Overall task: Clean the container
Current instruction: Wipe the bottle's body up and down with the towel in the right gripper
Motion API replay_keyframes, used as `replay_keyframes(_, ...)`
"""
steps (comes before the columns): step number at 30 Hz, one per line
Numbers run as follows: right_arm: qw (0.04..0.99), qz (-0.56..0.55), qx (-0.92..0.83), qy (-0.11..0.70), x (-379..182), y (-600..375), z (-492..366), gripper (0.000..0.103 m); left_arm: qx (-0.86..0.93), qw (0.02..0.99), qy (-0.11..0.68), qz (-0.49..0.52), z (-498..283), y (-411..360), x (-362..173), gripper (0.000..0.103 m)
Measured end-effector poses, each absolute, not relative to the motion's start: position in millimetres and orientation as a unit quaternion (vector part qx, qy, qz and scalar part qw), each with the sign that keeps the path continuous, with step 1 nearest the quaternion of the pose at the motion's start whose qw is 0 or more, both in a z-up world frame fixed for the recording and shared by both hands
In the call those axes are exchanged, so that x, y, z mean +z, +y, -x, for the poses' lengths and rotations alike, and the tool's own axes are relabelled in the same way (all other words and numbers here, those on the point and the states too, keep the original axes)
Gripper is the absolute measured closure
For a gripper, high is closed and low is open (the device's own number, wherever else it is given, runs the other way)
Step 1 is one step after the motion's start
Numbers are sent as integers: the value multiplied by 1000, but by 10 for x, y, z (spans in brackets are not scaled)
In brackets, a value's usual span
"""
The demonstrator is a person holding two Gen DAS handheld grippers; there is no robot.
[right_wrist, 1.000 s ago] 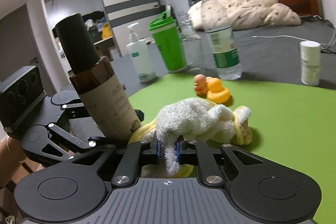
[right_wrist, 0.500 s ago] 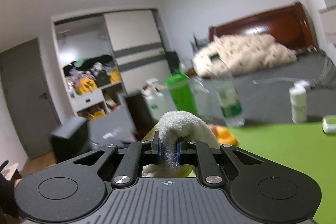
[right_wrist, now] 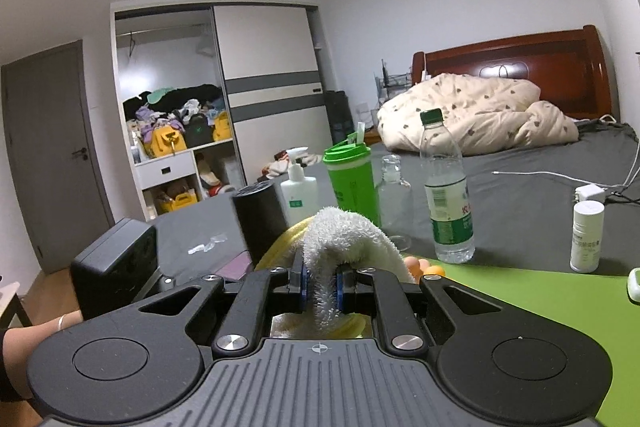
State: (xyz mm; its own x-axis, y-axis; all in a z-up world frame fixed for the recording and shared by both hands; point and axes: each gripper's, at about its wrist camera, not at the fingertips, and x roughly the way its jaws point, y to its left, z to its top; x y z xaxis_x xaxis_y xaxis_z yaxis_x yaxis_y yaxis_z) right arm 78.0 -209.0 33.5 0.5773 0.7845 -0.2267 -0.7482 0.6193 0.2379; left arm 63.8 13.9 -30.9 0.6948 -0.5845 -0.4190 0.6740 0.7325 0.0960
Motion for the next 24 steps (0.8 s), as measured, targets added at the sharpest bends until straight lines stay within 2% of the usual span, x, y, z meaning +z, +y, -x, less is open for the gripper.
replay_keyframes(24,817,22,493,298,-240,-1991,-1452,90,-351,909,186,-127,-662,135,-308,60)
